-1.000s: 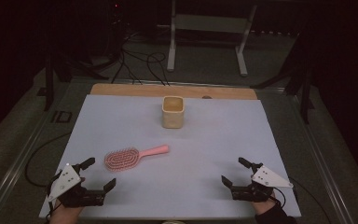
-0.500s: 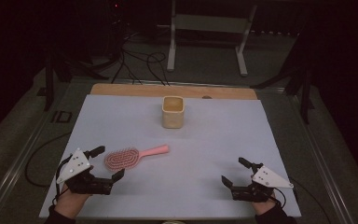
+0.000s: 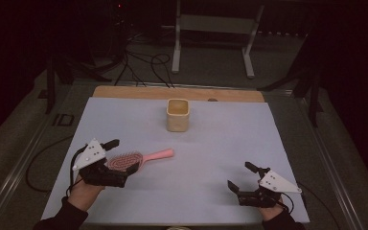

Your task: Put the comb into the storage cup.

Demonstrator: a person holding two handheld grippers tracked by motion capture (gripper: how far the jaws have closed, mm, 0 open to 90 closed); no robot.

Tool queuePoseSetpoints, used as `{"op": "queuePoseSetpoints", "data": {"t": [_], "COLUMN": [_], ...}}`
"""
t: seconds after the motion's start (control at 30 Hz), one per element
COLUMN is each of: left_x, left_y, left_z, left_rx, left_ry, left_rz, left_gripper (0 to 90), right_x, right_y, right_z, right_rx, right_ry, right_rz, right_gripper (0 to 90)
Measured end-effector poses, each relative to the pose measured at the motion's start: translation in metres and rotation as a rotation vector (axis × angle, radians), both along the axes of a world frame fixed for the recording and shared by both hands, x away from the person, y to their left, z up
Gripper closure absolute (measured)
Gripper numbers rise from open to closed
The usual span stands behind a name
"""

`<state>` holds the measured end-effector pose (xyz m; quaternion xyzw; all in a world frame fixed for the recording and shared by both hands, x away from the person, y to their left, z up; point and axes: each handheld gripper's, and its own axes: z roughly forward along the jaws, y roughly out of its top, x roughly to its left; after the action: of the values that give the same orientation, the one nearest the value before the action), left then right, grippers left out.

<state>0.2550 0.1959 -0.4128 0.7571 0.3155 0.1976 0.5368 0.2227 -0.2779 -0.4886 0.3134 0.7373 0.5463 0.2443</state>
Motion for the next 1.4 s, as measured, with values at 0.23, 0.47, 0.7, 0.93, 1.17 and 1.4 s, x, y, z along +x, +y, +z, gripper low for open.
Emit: {"op": "queuePoseSetpoints", "data": {"t": [0.23,0.47,0.7,0.93,1.17,1.4], "left_x": [0.010,0.018,0.028,0.040,0.049,0.059], "left_y": [-0.012,-0.026,-0.038,-0.051,-0.066,-0.075], "left_z": [0.005,0.008,0.007,0.003,-0.005,-0.016], "left_rx": [0.039,0.045,0.043,0.035,0.042,0.057], "left_ry": [0.026,0.045,0.063,0.089,0.117,0.141], "left_rz": [-0.007,-0.002,0.006,0.015,0.025,0.032], "left_gripper": [0.3,0.3,0.3,0.3,2.3,8.4], "right_x": [0.000,0.000,0.000,0.000,0.000,-0.001], "right_y": [0.000,0.000,0.000,0.000,0.000,0.000], "right_z": [0.000,0.000,0.000,0.000,0.001,0.001], "right_rx": [-0.002,0.005,0.004,0.003,0.008,0.011], "right_ry": [-0.001,0.003,0.005,0.003,-0.005,-0.004], "right_rz": [0.002,0.001,0.006,0.007,0.009,0.013], "right_gripper": [8.6,8.6,8.7,8.7,8.7,8.7]}}
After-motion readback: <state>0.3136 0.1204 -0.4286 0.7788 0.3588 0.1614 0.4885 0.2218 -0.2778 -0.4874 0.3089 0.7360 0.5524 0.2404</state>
